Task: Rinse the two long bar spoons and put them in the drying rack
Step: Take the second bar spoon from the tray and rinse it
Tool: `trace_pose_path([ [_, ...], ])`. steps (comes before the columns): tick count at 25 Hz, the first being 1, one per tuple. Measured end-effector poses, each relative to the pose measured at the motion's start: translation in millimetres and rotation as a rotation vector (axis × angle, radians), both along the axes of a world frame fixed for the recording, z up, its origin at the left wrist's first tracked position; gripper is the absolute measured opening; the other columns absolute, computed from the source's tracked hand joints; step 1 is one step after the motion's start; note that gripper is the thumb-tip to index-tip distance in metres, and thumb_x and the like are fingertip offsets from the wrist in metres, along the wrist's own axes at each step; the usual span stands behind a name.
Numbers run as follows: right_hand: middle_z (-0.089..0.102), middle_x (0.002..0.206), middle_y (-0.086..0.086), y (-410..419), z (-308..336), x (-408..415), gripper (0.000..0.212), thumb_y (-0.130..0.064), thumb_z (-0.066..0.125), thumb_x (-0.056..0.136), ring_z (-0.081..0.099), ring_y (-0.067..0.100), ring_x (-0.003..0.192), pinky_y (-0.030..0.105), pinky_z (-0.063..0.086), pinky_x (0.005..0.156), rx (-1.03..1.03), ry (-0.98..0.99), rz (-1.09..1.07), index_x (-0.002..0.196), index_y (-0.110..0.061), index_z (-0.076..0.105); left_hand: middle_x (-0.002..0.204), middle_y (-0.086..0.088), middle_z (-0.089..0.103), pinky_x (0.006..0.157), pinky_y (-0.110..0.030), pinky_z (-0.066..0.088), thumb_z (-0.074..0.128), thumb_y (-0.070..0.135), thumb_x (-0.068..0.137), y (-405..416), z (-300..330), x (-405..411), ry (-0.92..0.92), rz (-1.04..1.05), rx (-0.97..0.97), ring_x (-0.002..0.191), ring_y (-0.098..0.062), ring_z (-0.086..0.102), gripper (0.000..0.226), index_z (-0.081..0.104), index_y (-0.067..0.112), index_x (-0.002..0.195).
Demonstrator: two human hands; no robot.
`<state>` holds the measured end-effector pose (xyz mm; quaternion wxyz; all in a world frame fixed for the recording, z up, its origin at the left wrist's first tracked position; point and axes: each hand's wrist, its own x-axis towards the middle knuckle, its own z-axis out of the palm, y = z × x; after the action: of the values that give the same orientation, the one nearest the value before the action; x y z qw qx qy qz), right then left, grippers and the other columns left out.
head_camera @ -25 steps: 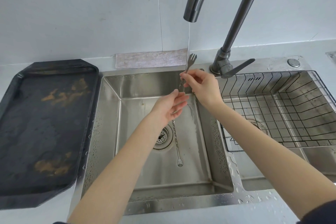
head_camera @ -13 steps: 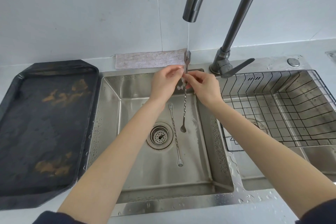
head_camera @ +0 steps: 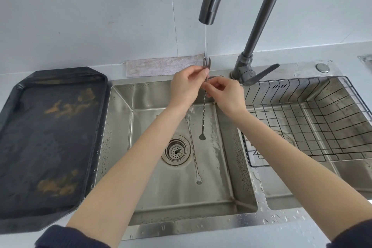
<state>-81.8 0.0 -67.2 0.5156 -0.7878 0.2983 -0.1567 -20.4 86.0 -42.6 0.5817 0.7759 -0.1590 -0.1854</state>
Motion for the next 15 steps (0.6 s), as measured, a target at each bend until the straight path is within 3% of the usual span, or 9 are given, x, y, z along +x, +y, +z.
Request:
trace_pose_path([
  [5,0.06,0.059,-0.017,0.2,-2.4,0.6,0.006,-0.025,0.067,0.081,0.054,-0.014,0.044,0.001,0.041,0.056,-0.003,0.018,0.012,0.08,-0.02,0.07,0.082,0.001,0.066,0.085,-0.03,0.048,0.059,0.025,0.087,-1.8,5.4,1.3,0.043,0.04,-0.051,0.084,-0.013,0.061,0.017,0.069,0.011,0.091],
  [8,0.06,0.057,-0.015,0.2,1.5,1.6,0.007,-0.024,0.066,0.082,0.053,-0.012,0.042,0.013,0.045,0.063,-0.011,0.007,0.015,0.075,-0.022,0.068,0.075,0.005,0.063,0.079,-0.025,0.046,0.06,0.027,0.087,-4.4,10.3,2.9,0.039,0.029,-0.067,0.077,-0.01,0.059,0.013,0.064,0.019,0.078],
  [10,0.058,0.053,-0.014,-0.4,4.5,2.4,0.009,-0.024,0.065,0.082,0.051,-0.012,0.042,0.014,0.043,0.062,-0.056,0.022,0.024,0.076,-0.02,0.069,0.068,0.009,0.06,0.072,-0.02,0.045,0.061,0.025,0.086,-5.2,10.7,3.4,0.012,-0.008,-0.067,0.065,0.0,0.056,0.015,0.059,0.023,0.071],
  [12,0.056,0.052,-0.014,-0.6,6.7,3.3,0.011,-0.023,0.063,0.083,0.051,-0.012,0.042,0.006,0.039,0.056,-0.091,0.033,0.027,0.079,-0.016,0.07,0.066,0.013,0.058,0.069,-0.015,0.044,0.063,0.024,0.084,-5.8,10.2,3.4,-0.039,-0.02,-0.038,0.059,0.005,0.054,0.013,0.058,0.022,0.073],
  [15,0.054,0.053,-0.014,1.1,7.1,4.4,0.01,-0.023,0.063,0.083,0.052,-0.003,0.047,0.005,0.038,0.054,-0.127,0.037,0.023,0.076,-0.017,0.066,0.069,0.01,0.063,0.072,-0.02,0.045,0.064,0.023,0.084,-6.3,8.8,7.1,-0.118,0.006,-0.014,0.064,0.001,0.057,0.011,0.068,0.013,0.087],
])
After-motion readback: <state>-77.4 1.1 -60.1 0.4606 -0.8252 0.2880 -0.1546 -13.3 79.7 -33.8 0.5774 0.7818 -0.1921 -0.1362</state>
